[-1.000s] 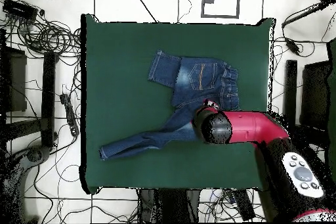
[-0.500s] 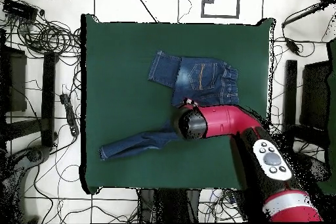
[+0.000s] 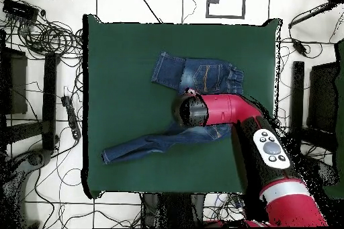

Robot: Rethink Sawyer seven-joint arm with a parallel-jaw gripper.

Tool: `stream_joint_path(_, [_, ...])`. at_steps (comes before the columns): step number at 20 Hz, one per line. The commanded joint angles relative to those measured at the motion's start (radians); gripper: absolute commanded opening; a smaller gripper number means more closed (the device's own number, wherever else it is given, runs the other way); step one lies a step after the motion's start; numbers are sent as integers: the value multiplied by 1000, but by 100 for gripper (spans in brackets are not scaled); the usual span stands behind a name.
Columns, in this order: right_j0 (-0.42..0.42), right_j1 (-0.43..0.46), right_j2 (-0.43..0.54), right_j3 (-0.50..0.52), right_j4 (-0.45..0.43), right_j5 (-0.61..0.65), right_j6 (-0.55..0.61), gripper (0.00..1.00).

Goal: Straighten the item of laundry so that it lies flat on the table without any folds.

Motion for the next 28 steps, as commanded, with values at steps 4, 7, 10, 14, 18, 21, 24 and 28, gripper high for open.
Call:
stream_joint_path(4, [55, 83, 22, -124, 62, 159, 134, 0])
stream_joint_path(7, [70, 77, 17, -139, 68, 182, 140, 0])
stream_joint_path(10, [64, 69, 19, -124, 69, 173, 145, 0])
stream_joint_path(14, [59, 44, 13, -100, 70, 177, 149, 0])
stream_joint_path(18, [60, 46, 7, -82, 67, 152, 151, 0])
stream_joint_path(21, [36, 71, 12, -76, 62, 123, 138, 0])
stream_joint_path(24, [0, 114, 20, -101, 50, 117, 98, 0])
stream_joint_path(28, [-38, 169, 39, -168, 37, 138, 25, 0])
